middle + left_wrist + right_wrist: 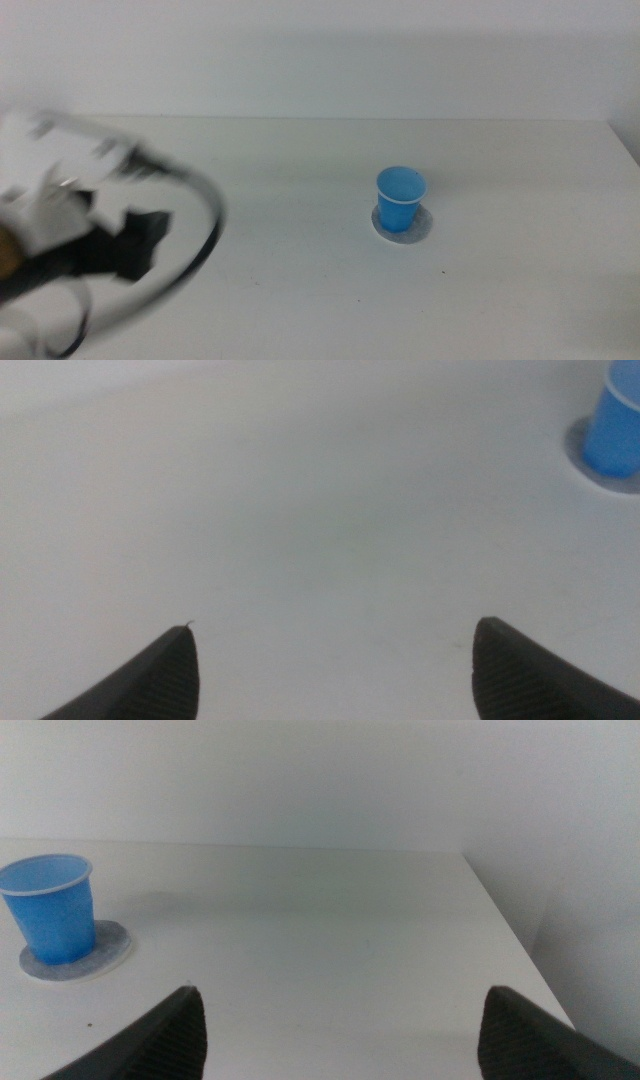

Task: Place an empty cup on a cup mat.

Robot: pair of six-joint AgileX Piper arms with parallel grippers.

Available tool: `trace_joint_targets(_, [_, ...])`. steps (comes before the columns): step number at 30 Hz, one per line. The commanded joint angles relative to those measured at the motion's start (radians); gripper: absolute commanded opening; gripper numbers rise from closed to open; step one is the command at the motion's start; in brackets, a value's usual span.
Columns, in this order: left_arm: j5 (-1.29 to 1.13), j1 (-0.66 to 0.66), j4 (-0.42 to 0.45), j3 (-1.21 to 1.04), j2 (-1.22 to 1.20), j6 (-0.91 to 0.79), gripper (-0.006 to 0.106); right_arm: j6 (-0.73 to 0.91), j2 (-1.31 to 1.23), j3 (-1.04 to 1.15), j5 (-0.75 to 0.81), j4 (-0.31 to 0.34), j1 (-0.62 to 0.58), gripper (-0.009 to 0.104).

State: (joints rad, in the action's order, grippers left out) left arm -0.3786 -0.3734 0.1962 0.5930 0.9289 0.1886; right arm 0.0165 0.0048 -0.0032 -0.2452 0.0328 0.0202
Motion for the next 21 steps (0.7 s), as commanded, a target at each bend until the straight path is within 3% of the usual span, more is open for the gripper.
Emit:
trace_joint_targets(1, [0.114, 0.044, 0.059, -0.114, -0.135, 0.041, 0.094, 0.004, -0.005, 0.003, 0.006, 0.005, 0.000, 0.093])
trace_joint_targets(14, [0.296, 0.365, 0.079, -0.579, -0.776, 0.049, 0.094, 0.004, -0.005, 0.003, 0.006, 0.005, -0.002, 0.093])
trace_joint_targets(21, [0.285, 0.404, -0.028, -0.593, -0.929, 0.055, 0.094, 0.004, -0.005, 0.003, 0.006, 0.005, -0.002, 0.093])
